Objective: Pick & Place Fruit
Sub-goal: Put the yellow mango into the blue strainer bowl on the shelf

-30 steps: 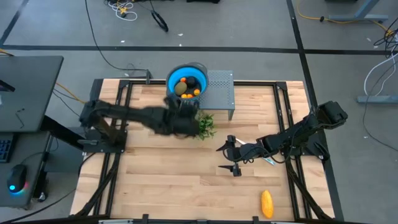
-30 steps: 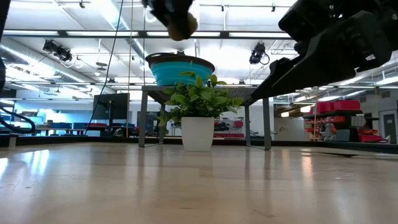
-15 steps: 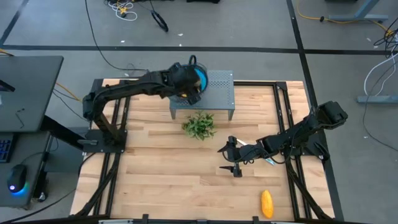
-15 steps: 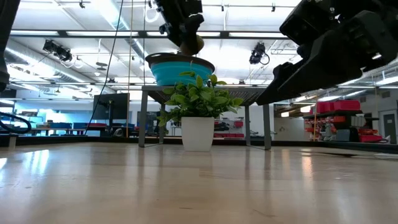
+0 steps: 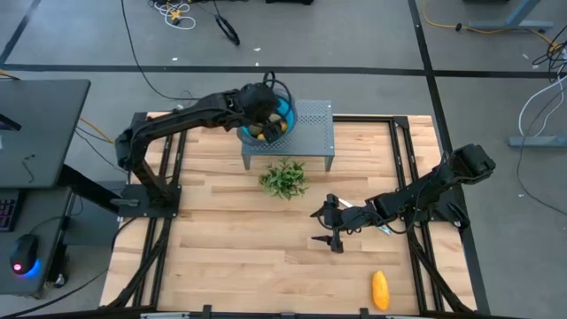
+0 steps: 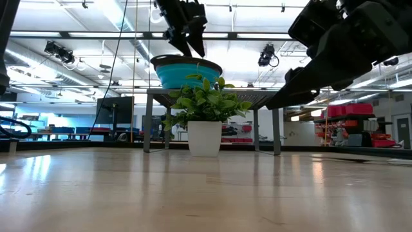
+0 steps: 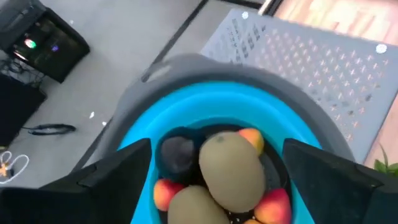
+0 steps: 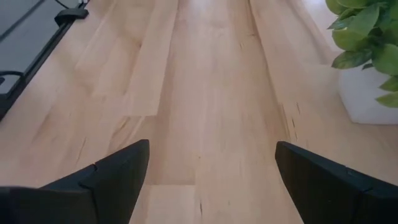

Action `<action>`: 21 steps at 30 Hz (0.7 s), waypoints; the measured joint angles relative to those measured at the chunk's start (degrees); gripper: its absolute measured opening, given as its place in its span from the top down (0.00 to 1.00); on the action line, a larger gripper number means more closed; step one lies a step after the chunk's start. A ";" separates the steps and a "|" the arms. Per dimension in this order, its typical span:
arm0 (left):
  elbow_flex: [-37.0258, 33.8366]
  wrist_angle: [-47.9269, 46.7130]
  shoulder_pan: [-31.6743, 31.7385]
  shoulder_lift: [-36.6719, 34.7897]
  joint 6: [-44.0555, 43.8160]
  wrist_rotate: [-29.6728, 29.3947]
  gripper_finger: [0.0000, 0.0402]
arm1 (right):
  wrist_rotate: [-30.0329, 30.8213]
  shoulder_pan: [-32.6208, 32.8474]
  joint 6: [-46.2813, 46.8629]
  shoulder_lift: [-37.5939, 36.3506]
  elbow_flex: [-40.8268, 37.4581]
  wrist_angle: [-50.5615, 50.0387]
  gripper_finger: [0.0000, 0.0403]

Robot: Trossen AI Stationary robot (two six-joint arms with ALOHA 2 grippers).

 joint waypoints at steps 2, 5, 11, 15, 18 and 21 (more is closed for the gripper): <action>0.00 0.09 -0.77 -0.83 0.08 -0.12 0.06 | 0.01 0.00 0.94 0.00 0.00 -0.18 0.11; 0.00 0.78 -2.84 -1.90 0.10 -0.32 0.08 | -0.46 0.00 2.42 0.00 0.00 -1.40 0.11; 0.00 1.52 -8.64 -4.12 0.10 -0.02 0.12 | -7.43 0.55 5.25 0.00 0.00 -7.25 0.11; -0.22 2.67 -12.90 -4.16 0.15 1.46 0.14 | -11.28 1.84 8.48 0.00 0.00 -8.51 0.11; -3.23 7.49 -16.61 -4.23 1.36 2.20 0.14 | -12.38 4.03 10.10 0.00 0.46 -9.12 0.11; -6.82 9.11 -19.82 -5.23 1.23 1.43 0.14 | -10.07 6.70 10.33 0.00 1.69 -10.65 0.11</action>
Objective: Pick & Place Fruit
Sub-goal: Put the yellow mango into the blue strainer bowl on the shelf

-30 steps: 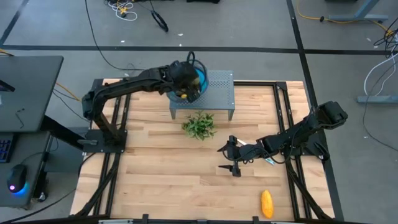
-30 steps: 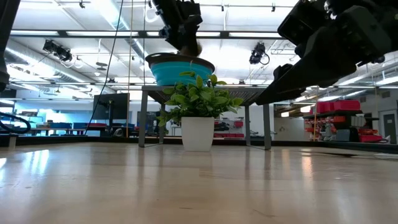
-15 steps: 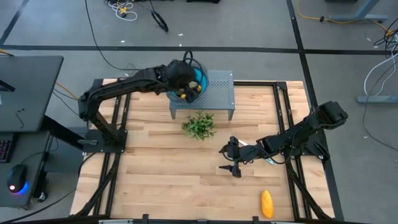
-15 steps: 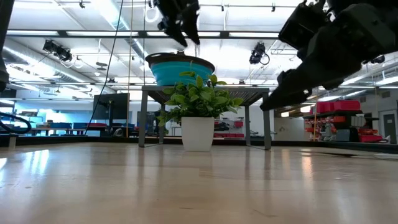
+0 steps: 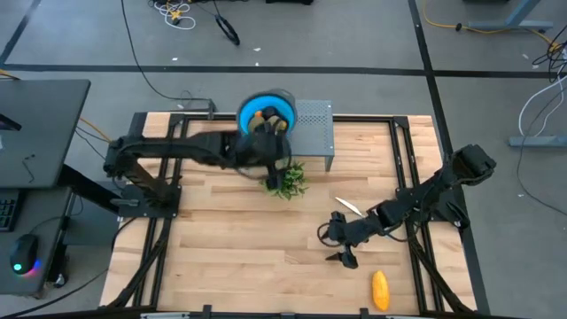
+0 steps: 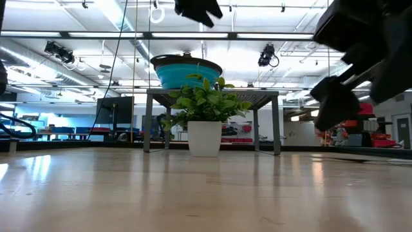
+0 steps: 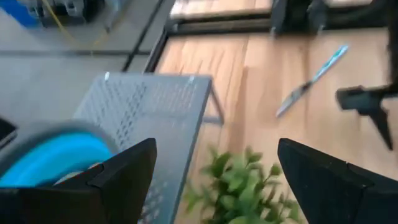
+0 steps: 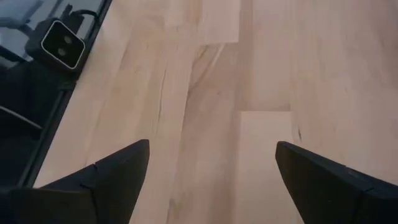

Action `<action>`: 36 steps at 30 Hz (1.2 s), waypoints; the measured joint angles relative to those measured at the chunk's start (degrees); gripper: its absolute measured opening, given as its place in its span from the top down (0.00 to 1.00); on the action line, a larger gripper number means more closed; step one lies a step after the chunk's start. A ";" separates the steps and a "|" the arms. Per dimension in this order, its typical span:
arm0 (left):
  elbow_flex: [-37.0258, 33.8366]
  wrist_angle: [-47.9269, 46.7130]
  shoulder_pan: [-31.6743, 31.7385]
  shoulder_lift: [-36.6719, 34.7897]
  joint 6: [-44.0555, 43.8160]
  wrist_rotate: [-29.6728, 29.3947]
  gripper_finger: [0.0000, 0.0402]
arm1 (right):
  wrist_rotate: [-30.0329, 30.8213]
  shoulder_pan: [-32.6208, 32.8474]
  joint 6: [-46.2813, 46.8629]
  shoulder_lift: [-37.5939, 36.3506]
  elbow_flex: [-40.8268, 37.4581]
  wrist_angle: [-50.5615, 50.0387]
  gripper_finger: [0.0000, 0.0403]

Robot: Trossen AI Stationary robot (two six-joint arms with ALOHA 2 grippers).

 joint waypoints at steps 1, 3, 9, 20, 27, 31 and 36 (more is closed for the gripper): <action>-1.21 2.07 -1.04 -0.75 -0.42 -0.54 0.14 | 1.27 0.90 0.32 0.00 0.22 -0.48 0.11; -5.06 3.62 -3.19 -3.09 -1.60 -1.74 0.14 | 3.54 2.39 1.29 0.00 0.67 -1.29 0.11; -23.41 23.51 -10.18 -9.57 -3.65 -3.02 0.15 | 9.76 6.11 4.33 0.00 2.09 -6.53 0.11; -53.22 65.73 -19.44 -16.55 -3.05 -3.59 0.15 | 11.20 6.61 2.17 0.00 2.67 2.18 0.11; -67.57 85.20 -22.32 -15.90 -6.19 -3.32 0.15 | 12.68 6.33 7.88 -0.07 5.92 -7.45 0.11; -72.88 93.41 -22.79 -15.94 -7.63 -3.50 0.15 | 8.78 6.32 13.29 -0.07 13.11 -25.34 0.11; -74.68 95.07 -23.08 -15.94 -7.40 -5.42 0.15 | -1.31 6.59 25.52 -0.11 21.22 -42.28 0.11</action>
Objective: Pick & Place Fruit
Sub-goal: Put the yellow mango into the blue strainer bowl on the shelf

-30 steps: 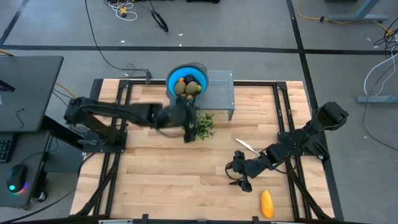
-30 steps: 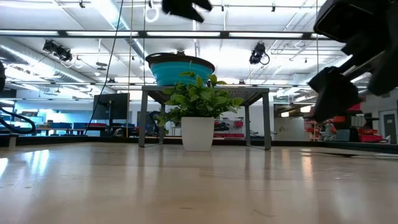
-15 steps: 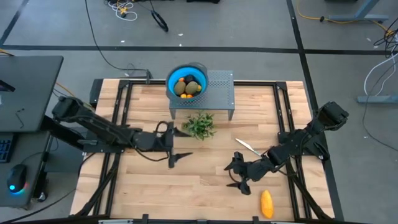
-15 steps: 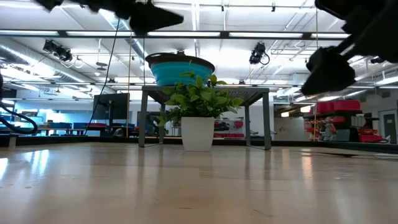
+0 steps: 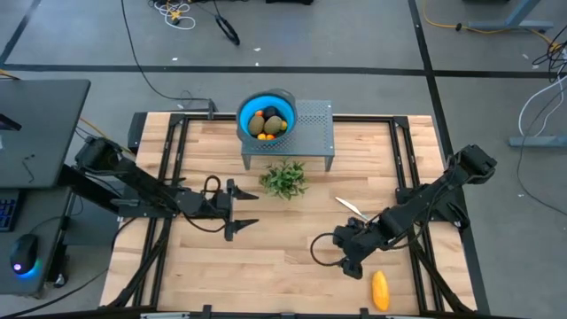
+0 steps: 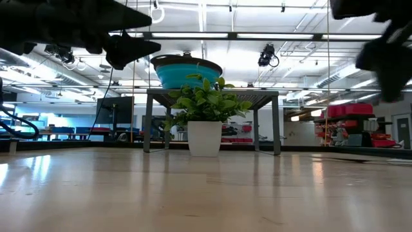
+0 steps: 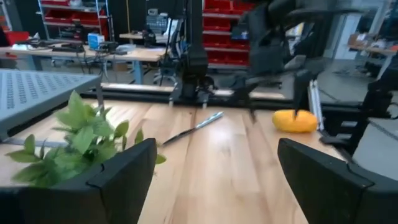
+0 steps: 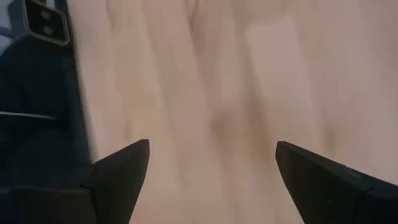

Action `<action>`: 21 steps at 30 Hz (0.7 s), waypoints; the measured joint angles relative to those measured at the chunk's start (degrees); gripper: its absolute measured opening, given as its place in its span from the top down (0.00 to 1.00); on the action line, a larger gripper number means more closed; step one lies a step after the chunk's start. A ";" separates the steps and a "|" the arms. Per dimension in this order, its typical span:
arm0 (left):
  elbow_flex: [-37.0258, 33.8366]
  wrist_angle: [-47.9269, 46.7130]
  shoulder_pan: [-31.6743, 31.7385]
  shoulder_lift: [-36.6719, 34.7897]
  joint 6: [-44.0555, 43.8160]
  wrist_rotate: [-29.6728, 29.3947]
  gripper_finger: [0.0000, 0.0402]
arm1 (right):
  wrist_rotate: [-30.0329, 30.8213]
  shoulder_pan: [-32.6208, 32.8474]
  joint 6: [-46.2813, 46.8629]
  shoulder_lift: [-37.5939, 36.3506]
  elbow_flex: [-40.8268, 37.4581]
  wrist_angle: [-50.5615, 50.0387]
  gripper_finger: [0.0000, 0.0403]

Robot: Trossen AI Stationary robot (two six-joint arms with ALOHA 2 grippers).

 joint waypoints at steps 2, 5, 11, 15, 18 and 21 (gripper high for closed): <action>0.00 -0.37 0.02 0.00 0.06 -0.28 0.15 | -5.00 0.51 7.36 0.00 0.82 -2.96 0.11; 0.02 -0.49 0.06 0.00 0.07 -0.47 0.15 | -13.36 2.42 18.81 0.02 0.82 -4.99 0.11; 0.02 -1.08 0.04 0.02 0.02 -0.62 0.15 | -28.54 7.99 43.60 0.33 0.82 -6.06 0.11; 0.02 -1.11 0.04 0.00 -0.15 -0.60 0.15 | -29.58 11.55 54.81 0.33 0.82 -5.98 0.11; 0.03 -1.23 0.04 0.00 -0.46 -0.35 0.15 | -25.36 13.26 59.91 0.33 0.74 -6.49 0.11; 0.04 -1.34 0.04 0.00 -0.70 -0.38 0.15 | -22.53 14.19 63.77 0.33 0.05 -6.02 0.11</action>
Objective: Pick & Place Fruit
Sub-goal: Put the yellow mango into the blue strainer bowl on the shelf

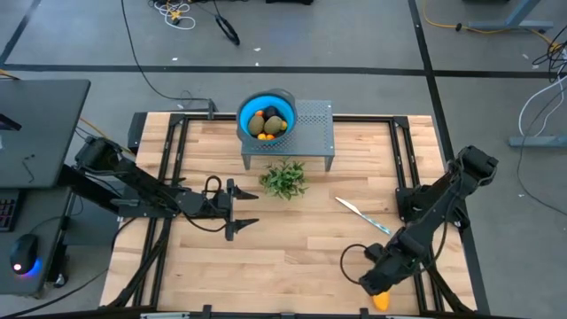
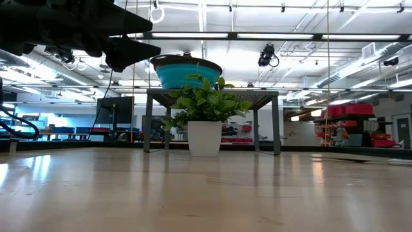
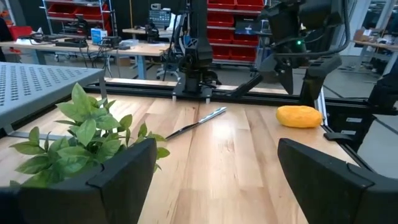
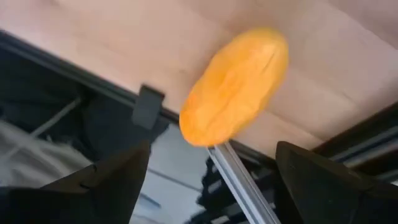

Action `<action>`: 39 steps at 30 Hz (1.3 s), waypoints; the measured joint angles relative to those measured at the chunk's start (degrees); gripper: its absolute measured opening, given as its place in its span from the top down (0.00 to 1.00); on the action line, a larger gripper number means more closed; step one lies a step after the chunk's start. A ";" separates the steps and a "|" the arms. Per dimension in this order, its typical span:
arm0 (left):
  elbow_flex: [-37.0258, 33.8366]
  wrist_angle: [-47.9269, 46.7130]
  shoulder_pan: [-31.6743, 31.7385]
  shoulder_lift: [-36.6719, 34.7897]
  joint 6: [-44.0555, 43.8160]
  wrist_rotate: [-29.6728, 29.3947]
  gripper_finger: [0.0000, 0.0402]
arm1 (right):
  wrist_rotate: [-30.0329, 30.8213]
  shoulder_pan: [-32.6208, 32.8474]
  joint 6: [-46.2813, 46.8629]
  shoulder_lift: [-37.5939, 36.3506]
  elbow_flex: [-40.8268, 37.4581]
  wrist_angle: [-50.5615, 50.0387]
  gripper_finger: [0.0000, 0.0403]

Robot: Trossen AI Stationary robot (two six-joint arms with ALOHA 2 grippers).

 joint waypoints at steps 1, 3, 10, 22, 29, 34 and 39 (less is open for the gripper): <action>-0.02 -0.04 0.00 0.00 -0.02 0.00 0.15 | 0.89 0.32 0.96 0.00 -0.41 0.66 0.11; 0.00 -0.02 0.00 0.01 -0.13 0.02 0.15 | 1.94 0.94 2.50 0.00 -1.41 2.63 0.11; 0.00 -0.09 0.00 0.02 -0.96 0.00 0.15 | 2.27 2.52 5.69 0.00 -4.38 4.96 0.11; 0.00 -0.11 0.01 0.02 -1.05 0.00 0.15 | 8.12 2.91 5.57 0.35 -9.76 10.53 0.11; 0.00 -0.54 0.00 0.02 -1.05 -0.12 0.15 | 8.12 2.90 4.39 0.44 -11.34 11.36 0.11; 0.00 -0.57 0.00 0.02 -1.05 -0.20 0.15 | 9.82 2.90 2.51 0.46 -11.34 10.43 0.11; 0.00 -0.57 0.00 0.02 -1.24 -0.20 0.15 | 11.11 2.90 2.01 0.46 -11.34 10.04 0.11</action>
